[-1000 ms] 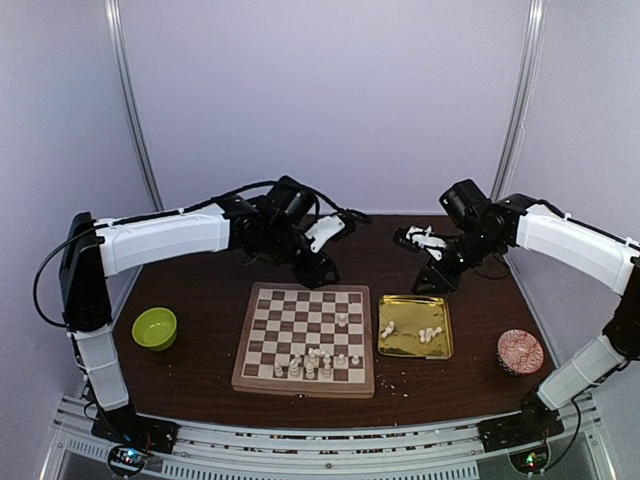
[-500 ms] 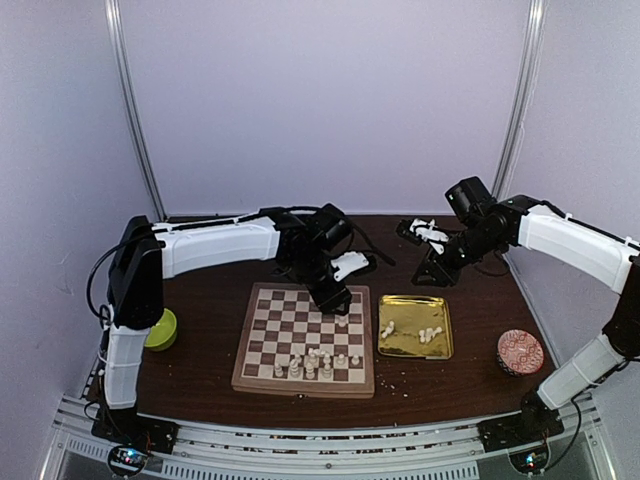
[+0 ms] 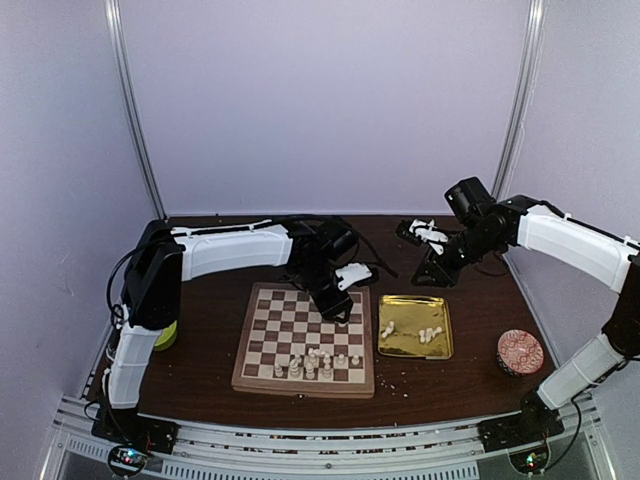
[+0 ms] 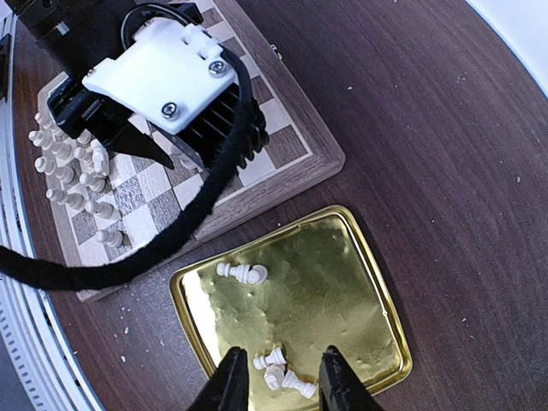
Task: Set up the chess pieces on the board
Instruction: Pick up the rook from the chessboard, then place the rook at a1.
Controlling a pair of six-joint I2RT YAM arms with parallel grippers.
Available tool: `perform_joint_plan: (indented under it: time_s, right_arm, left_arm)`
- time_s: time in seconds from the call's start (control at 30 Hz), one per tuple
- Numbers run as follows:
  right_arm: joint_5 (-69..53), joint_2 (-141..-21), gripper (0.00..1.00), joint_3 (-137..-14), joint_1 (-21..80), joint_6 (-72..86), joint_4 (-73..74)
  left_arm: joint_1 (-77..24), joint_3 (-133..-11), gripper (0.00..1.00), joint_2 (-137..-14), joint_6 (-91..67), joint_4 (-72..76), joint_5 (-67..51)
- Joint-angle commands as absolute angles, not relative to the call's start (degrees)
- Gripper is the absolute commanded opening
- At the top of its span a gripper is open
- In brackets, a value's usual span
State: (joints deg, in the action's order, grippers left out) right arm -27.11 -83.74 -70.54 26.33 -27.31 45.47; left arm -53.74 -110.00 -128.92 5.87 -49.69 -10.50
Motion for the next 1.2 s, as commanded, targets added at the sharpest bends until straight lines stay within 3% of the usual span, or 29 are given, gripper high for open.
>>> perform_joint_plan:
  time_s: [0.0, 0.63, 0.97, 1.17]
  right_arm:
    - [-27.2, -84.7, 0.27, -70.4, 26.1, -28.0, 45.3]
    - [-27.5, -85.5, 0.27, -70.7, 26.1, -28.3, 45.8]
    - [-27.9, -86.1, 0.27, -70.7, 26.1, -28.3, 45.8]
    - [-28.1, -86.7, 0.27, -70.8, 26.1, -28.4, 46.0]
  left_arm:
    - [-53.6, -111.5, 0.35, -129.7, 6.6, -49.9, -11.8]
    - [-53.6, -111.5, 0.07, -127.5, 7.8, -52.7, -10.2]
    - [-51.1, -92.3, 0.05, -106.5, 6.2, -52.8, -5.1]
    - [-50.4, -76.8, 0.05, -94.6, 4.0, -50.7, -7.8]
